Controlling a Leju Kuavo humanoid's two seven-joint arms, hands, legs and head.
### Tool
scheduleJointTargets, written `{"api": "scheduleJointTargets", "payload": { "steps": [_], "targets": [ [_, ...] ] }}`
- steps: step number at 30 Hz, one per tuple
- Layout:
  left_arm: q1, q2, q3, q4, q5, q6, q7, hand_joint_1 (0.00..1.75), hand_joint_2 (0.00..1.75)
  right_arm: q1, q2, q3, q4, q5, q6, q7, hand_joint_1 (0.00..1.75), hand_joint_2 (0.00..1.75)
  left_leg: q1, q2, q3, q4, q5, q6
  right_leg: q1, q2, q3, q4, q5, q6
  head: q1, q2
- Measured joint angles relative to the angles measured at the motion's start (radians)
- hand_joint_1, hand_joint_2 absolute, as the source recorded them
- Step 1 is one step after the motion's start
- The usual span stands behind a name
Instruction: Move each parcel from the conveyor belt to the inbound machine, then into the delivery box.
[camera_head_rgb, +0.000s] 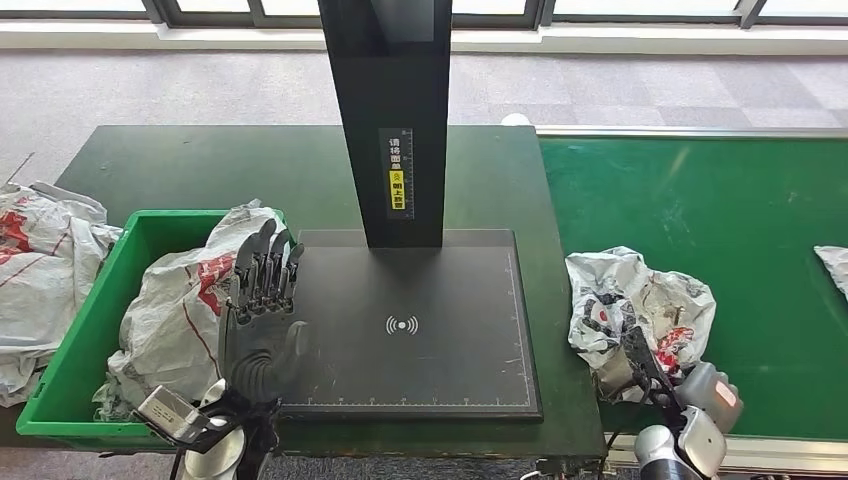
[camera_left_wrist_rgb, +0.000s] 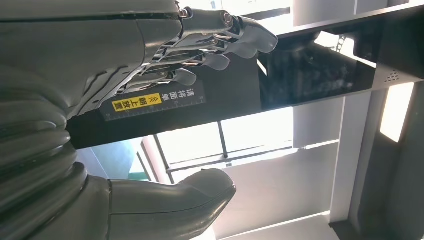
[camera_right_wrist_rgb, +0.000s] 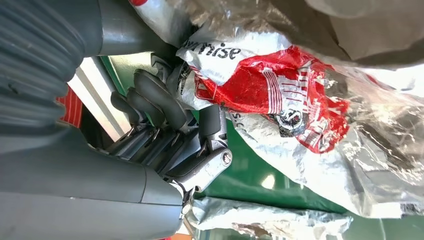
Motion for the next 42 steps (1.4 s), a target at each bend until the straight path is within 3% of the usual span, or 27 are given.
{"api": "scheduleJointTargets", "payload": {
  "steps": [3, 5, 10, 15, 21, 25, 32, 37, 42],
  "targets": [
    [0.018, 0.000, 0.000, -0.009, -0.010, 0.023, -0.009, 0.00, 1.75, 0.057, 0.043, 0.033, -0.161, -0.273, -0.110, -0.226, 1.75, 1.75, 0.000, -0.001, -0.001, 0.000, 0.000, 0.000, 0.000, -0.001, -0.001, 0.000, 0.000, 0.000, 0.000, 0.000],
    [0.026, 0.000, 0.000, -0.013, -0.015, 0.031, -0.011, 0.00, 1.75, 0.101, 0.077, 0.075, -0.308, -0.459, -0.131, -0.361, 1.75, 1.75, 0.000, -0.001, -0.001, 0.000, 0.000, -0.001, 0.001, 0.000, -0.002, 0.000, -0.001, 0.000, 0.000, 0.000],
    [0.030, 0.000, 0.000, -0.013, -0.016, 0.034, -0.014, 0.00, 1.75, 0.211, 0.141, 0.190, -0.600, -0.674, -0.122, -0.544, 1.75, 1.75, 0.000, -0.003, -0.002, -0.001, -0.001, -0.001, 0.001, -0.003, -0.002, 0.000, -0.003, -0.001, 0.000, 0.000],
    [0.030, 0.001, 0.003, -0.012, -0.010, 0.032, -0.016, 0.00, 1.75, 0.317, 0.159, 0.349, -0.839, -0.889, -0.089, -0.702, 1.75, 1.75, 0.000, -0.003, -0.002, -0.001, -0.001, -0.001, 0.000, -0.004, -0.002, 0.000, -0.004, -0.001, 0.000, 0.000],
    [0.021, 0.005, 0.007, -0.007, 0.008, 0.019, -0.016, 0.00, 1.75, 0.391, 0.101, 0.623, -1.052, -0.939, -0.187, -0.719, 1.75, 1.75, 0.000, -0.003, -0.002, -0.001, -0.001, 0.000, 0.000, -0.003, -0.002, 0.000, -0.004, -0.001, 0.000, 0.000],
    [0.004, 0.005, 0.009, 0.006, 0.010, 0.009, -0.016, 0.00, 1.75, 0.392, 0.064, 0.775, -1.124, -0.933, -0.201, -0.719, 1.75, 1.75, 0.000, -0.002, -0.001, -0.001, -0.001, 0.000, 0.000, -0.002, -0.002, 0.000, -0.003, 0.000, 0.000, 0.000],
    [-0.019, 0.005, 0.011, 0.031, 0.012, -0.005, -0.016, 0.00, 1.75, 0.362, 0.014, 0.895, -1.165, -0.963, -0.203, -0.717, 1.75, 1.75, 0.000, -0.002, -0.001, 0.000, -0.001, 0.000, 0.000, -0.002, -0.001, 0.000, -0.003, 0.000, 0.000, 0.000],
    [-0.058, 0.004, 0.011, 0.062, 0.019, -0.014, -0.016, 0.00, 1.75, 0.279, 0.006, 0.972, -1.146, -0.993, -0.088, -0.717, 1.75, 1.75, 0.000, -0.002, -0.001, 0.000, 0.000, 0.000, 0.000, -0.002, -0.001, 0.000, -0.002, -0.001, 0.000, 0.000],
    [-0.076, 0.004, 0.011, 0.087, 0.022, -0.014, -0.016, 0.00, 1.75, 0.229, 0.028, 0.982, -1.072, -1.004, 0.016, -0.702, 1.75, 1.75, 0.000, -0.001, -0.001, -0.001, 0.000, 0.000, 0.001, -0.001, -0.002, 0.000, -0.002, -0.001, 0.000, 0.000]
  ]
}}
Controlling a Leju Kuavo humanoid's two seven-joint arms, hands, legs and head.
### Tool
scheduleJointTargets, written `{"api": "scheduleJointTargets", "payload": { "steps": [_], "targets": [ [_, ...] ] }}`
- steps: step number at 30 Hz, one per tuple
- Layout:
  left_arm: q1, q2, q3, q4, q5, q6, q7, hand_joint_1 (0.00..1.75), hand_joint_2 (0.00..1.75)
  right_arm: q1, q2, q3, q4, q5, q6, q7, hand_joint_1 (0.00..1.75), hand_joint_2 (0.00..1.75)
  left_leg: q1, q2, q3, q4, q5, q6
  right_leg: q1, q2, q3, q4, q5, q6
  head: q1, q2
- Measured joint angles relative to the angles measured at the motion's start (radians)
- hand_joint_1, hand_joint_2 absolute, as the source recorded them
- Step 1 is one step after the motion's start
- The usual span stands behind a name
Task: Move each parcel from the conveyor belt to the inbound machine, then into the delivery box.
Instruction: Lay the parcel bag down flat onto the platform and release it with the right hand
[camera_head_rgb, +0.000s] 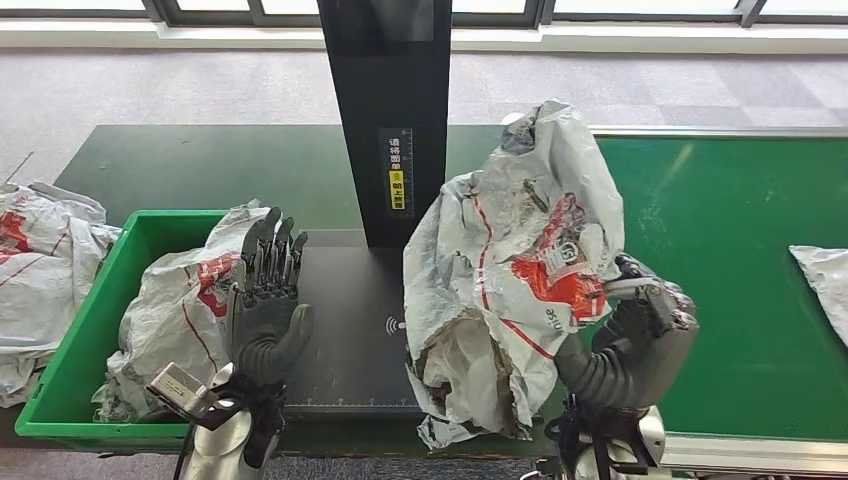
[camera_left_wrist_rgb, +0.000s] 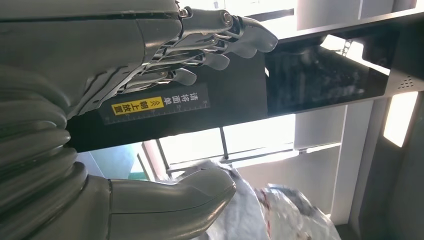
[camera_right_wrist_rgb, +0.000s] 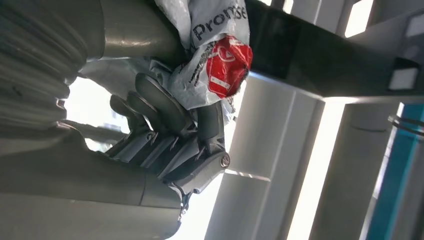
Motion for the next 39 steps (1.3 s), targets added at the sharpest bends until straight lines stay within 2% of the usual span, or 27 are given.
{"api": "scheduleJointTargets", "payload": {
  "steps": [2, 4, 8, 10, 13, 16, 20, 25, 29, 33, 36, 39],
  "targets": [
    [-0.007, 0.000, -0.001, 0.010, 0.001, 0.002, 0.000, 0.00, 1.75, -0.035, 0.026, -0.015, 0.101, -0.001, 0.077, 0.022, 1.75, 1.75, 0.000, 0.001, 0.000, 0.000, 0.000, 0.000, 0.000, 0.001, 0.000, 0.000, 0.000, 0.000, 0.000, 0.000],
    [-0.013, 0.000, -0.004, 0.018, 0.001, 0.006, 0.000, 0.00, 1.75, -0.091, 0.052, -0.050, 0.280, 0.008, 0.128, 0.036, 1.75, 1.75, 0.000, 0.002, 0.001, 0.000, 0.000, 0.000, 0.001, 0.002, 0.000, 0.000, 0.001, -0.001, 0.000, 0.000],
    [-0.016, 0.003, -0.010, 0.033, 0.002, 0.018, 0.000, 0.00, 1.75, -0.182, 0.081, -0.142, 0.682, 0.099, 0.139, 0.043, 1.75, 1.75, 0.001, -0.003, 0.000, 0.000, 0.003, 0.002, 0.000, -0.003, 0.001, 0.000, 0.002, 0.001, 0.000, 0.000],
    [-0.018, 0.005, -0.011, 0.040, -0.001, 0.022, 0.000, 0.00, 1.75, -0.211, 0.091, -0.174, 0.841, 0.166, 0.158, 0.088, 1.75, 1.75, 0.001, -0.003, -0.001, 0.000, 0.003, 0.001, 0.000, -0.003, 0.001, 0.000, 0.002, 0.001, 0.000, 0.000],
    [-0.019, 0.006, -0.015, 0.048, -0.012, 0.029, 0.000, 0.00, 1.75, -0.240, 0.102, -0.209, 1.011, 0.244, 0.187, 0.183, 1.75, 1.75, 0.001, -0.004, -0.001, 0.000, 0.003, 0.001, 0.000, -0.003, 0.000, 0.000, 0.002, 0.001, 0.000, 0.000],
    [-0.018, 0.006, -0.017, 0.048, -0.021, 0.035, 0.001, 0.00, 1.75, -0.262, 0.110, -0.238, 1.106, 0.295, 0.189, 0.248, 1.75, 1.75, 0.001, -0.003, -0.001, 0.000, 0.003, 0.001, 0.000, -0.002, 0.000, 0.000, 0.002, 0.001, 0.000, 0.000],
    [-0.013, 0.006, -0.021, 0.046, -0.024, 0.039, 0.002, 0.00, 1.75, -0.285, 0.117, -0.264, 1.148, 0.350, 0.186, 0.292, 0.98, 1.75, 0.001, -0.003, 0.000, 0.000, 0.002, 0.001, 0.000, -0.002, 0.001, 0.000, 0.002, 0.001, 0.000, 0.000],
    [0.001, 0.006, -0.021, 0.038, -0.027, 0.039, 0.002, 0.00, 1.75, -0.284, 0.121, -0.288, 1.144, 0.363, 0.203, 0.290, 0.98, 1.75, 0.001, -0.003, 0.000, 0.000, 0.003, 0.002, 0.000, -0.003, 0.001, -0.001, 0.001, 0.002, 0.000, 0.000],
    [0.005, 0.006, -0.021, 0.034, -0.029, 0.039, 0.002, 0.00, 1.75, -0.283, 0.123, -0.293, 1.142, 0.363, 0.205, 0.290, 0.01, 1.75, 0.001, -0.003, 0.000, 0.001, 0.003, 0.002, 0.000, -0.002, 0.002, -0.001, 0.003, 0.003, 0.000, 0.000],
    [0.011, 0.006, -0.021, 0.030, -0.030, 0.039, 0.002, 0.00, 1.75, -0.273, 0.124, -0.300, 1.126, 0.360, 0.223, 0.284, 0.00, 1.75, 0.000, -0.003, 0.001, 0.001, 0.003, 0.003, -0.001, -0.002, 0.002, -0.001, 0.003, 0.003, 0.000, 0.000],
    [0.021, 0.006, -0.021, 0.017, -0.036, 0.038, 0.002, 0.00, 1.75, -0.234, 0.127, -0.307, 1.051, 0.351, 0.268, 0.277, 0.00, 1.75, 0.000, -0.003, 0.000, 0.001, 0.003, 0.003, -0.001, -0.002, 0.002, -0.001, 0.003, 0.003, 0.000, 0.000],
    [0.033, 0.006, -0.019, 0.001, -0.039, 0.034, 0.002, 0.00, 1.75, -0.172, 0.130, -0.309, 0.936, 0.339, 0.331, 0.273, 0.00, 0.44, 0.000, -0.003, 0.000, 0.001, 0.003, 0.002, 0.000, -0.002, 0.001, -0.001, 0.003, 0.003, 0.000, 0.000]
  ]
}}
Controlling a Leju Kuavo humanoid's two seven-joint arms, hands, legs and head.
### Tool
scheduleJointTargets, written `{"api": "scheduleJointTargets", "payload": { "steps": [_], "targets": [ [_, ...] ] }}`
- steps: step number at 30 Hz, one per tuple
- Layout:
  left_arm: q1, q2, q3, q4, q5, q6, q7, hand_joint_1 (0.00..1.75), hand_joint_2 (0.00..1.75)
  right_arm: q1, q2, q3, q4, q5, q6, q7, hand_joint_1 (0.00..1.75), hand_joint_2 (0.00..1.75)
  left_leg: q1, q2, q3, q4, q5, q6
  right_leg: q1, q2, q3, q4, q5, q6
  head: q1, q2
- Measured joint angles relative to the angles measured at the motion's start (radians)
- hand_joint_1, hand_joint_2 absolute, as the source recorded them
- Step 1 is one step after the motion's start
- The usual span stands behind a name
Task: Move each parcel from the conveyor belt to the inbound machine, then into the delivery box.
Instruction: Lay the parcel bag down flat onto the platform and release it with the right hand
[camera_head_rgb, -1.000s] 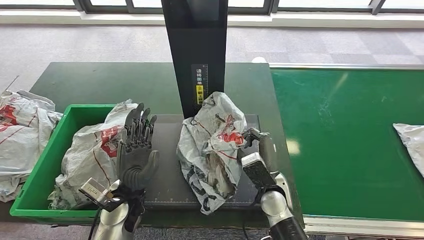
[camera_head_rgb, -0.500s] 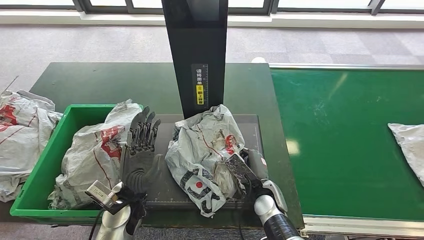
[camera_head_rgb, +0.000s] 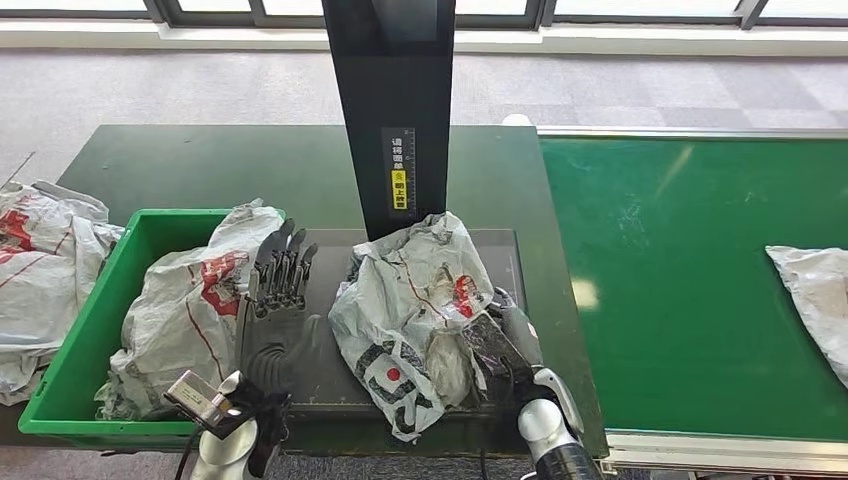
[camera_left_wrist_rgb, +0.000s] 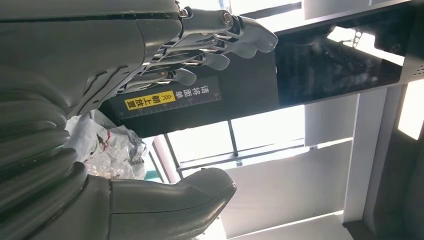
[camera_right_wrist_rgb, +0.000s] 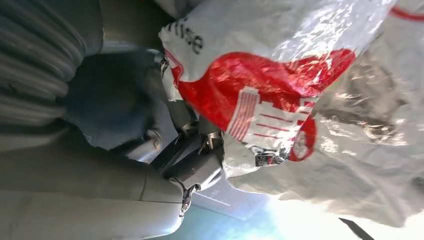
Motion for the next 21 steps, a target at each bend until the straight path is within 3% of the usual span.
{"api": "scheduleJointTargets", "payload": {
  "steps": [1, 10, 21],
  "targets": [
    [0.003, 0.000, 0.000, -0.004, 0.000, -0.002, 0.000, 0.00, 1.75, 0.023, 0.001, 0.000, -0.042, -0.006, 0.019, -0.003, 0.00, 0.00, 0.000, 0.000, -0.001, 0.000, 0.000, 0.000, 0.000, 0.000, -0.001, 0.000, 0.000, 0.000, 0.000, 0.000],
    [0.016, -0.001, 0.014, -0.028, -0.011, -0.021, 0.000, 0.00, 1.75, 0.176, 0.002, 0.000, -0.401, -0.122, 0.158, -0.092, 0.00, 0.00, 0.000, 0.000, -0.003, 0.000, -0.001, 0.000, 0.000, 0.000, -0.003, 0.000, -0.001, 0.000, 0.000, 0.000],
    [0.017, -0.001, 0.020, -0.035, -0.014, -0.026, 0.000, 0.00, 1.75, 0.221, 0.001, 0.000, -0.522, -0.131, 0.160, -0.104, 0.00, 0.00, 0.000, 0.000, -0.002, 0.000, 0.000, 0.000, 0.000, 0.000, -0.002, 0.000, -0.001, -0.001, 0.000, 0.000]
  ]
}}
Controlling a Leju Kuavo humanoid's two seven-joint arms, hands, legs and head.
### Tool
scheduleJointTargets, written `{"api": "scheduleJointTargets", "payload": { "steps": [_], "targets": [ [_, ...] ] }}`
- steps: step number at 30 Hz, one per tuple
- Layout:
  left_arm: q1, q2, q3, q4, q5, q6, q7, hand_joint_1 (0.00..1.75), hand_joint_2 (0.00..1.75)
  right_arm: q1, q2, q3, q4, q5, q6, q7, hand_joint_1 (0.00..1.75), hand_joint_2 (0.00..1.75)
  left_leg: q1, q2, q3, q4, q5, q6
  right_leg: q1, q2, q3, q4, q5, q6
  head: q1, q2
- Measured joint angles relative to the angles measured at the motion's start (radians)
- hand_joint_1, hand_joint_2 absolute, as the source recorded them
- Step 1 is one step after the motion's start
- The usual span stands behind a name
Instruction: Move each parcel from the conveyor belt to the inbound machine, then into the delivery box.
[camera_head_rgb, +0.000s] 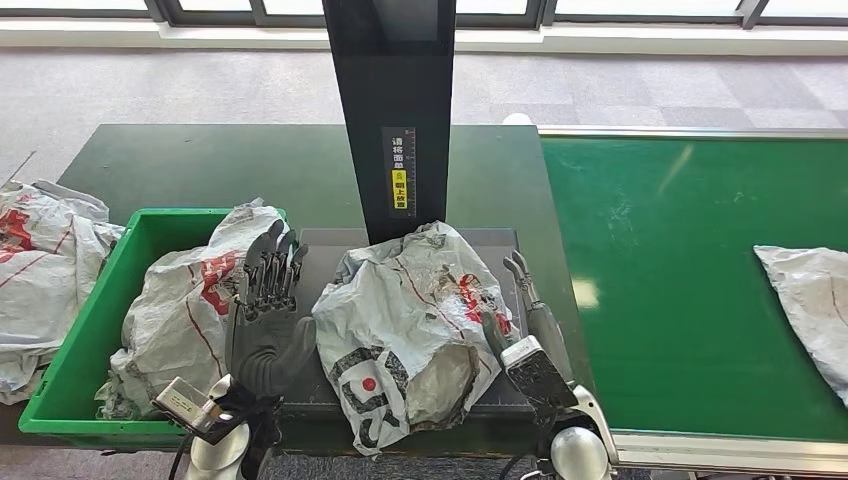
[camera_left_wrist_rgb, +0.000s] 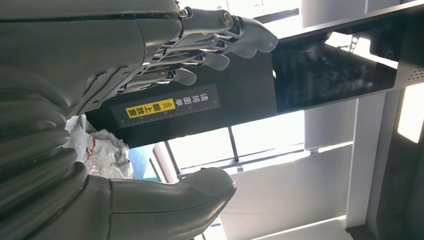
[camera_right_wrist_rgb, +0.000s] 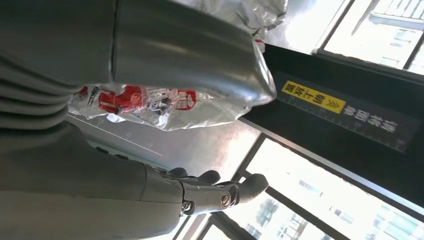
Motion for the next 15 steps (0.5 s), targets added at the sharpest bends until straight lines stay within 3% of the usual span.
{"api": "scheduleJointTargets", "payload": {
  "steps": [11, 15],
  "targets": [
    [-0.002, -0.005, 0.006, -0.004, -0.004, -0.019, 0.001, 0.00, 1.75, 0.063, 0.000, -0.003, -0.161, -0.121, -0.040, -0.088, 0.00, 0.00, 0.000, 0.001, 0.000, 0.000, 0.000, 0.000, 0.000, 0.001, -0.001, 0.000, 0.000, 0.000, 0.000, 0.000],
    [-0.008, -0.006, 0.008, -0.001, -0.004, -0.020, 0.001, 0.00, 1.75, 0.079, 0.000, -0.023, -0.189, -0.109, -0.087, -0.077, 0.00, 0.00, 0.000, 0.001, 0.000, 0.000, 0.000, 0.000, 0.000, 0.001, -0.001, 0.000, 0.000, 0.000, 0.000, 0.000]
  ]
}}
